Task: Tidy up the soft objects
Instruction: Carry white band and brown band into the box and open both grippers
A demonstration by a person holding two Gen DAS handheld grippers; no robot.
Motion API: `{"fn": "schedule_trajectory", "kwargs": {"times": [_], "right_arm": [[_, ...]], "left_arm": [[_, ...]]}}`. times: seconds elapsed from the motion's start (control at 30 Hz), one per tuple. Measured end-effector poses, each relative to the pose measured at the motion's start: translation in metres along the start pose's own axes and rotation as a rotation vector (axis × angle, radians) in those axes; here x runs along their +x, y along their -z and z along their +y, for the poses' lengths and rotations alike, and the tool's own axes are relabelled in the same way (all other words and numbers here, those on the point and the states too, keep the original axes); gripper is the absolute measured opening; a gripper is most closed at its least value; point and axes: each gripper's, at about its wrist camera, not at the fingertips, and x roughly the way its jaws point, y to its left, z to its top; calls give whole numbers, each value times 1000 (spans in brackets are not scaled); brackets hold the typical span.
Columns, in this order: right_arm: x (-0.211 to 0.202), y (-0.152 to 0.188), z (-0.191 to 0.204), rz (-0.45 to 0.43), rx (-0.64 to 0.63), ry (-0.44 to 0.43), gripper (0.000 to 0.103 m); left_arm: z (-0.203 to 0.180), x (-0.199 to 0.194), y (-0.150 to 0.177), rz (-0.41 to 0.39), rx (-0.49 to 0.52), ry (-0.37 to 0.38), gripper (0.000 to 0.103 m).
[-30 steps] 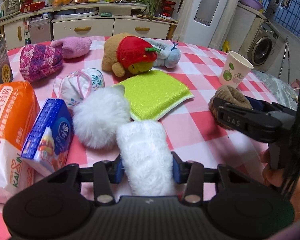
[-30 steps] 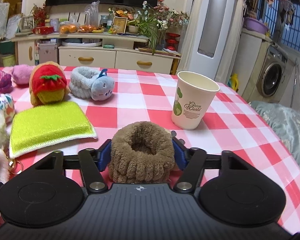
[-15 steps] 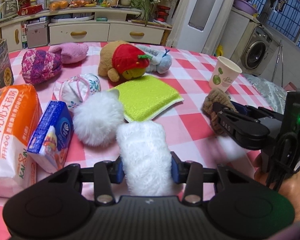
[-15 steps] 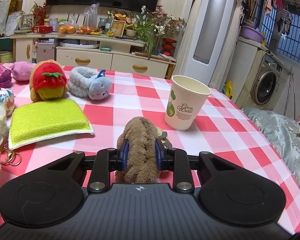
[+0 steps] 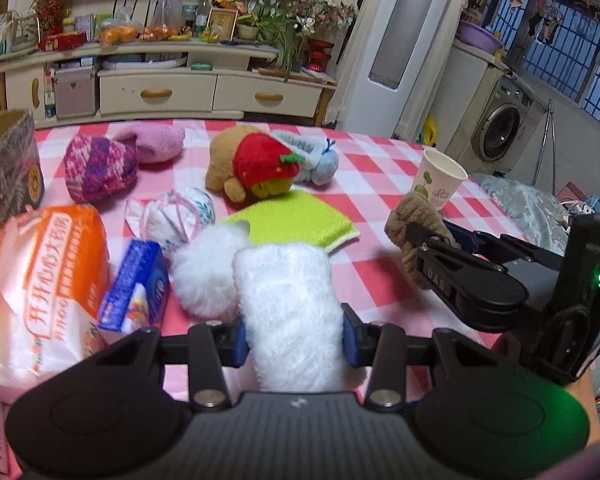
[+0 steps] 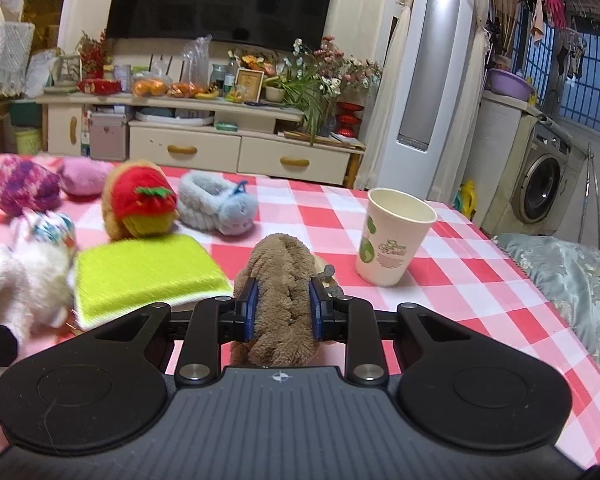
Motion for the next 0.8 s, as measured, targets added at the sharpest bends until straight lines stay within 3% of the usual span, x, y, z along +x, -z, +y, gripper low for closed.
{"fn": "schedule_trajectory", "kwargs": {"times": [0.17,0.47,0.8], "right_arm": [[-6,-10,5,-23,32,-46,31],[-17,-35,11,-41,161,-223,31],[-31,-63,57,-72,151,-407,31]], "left_arm": [[6,-13,-5,-37,16,-6,42],[30,-40,-21,-123,1,-36,42],[75,-79,-37,-238,-75,-119,42]]}}
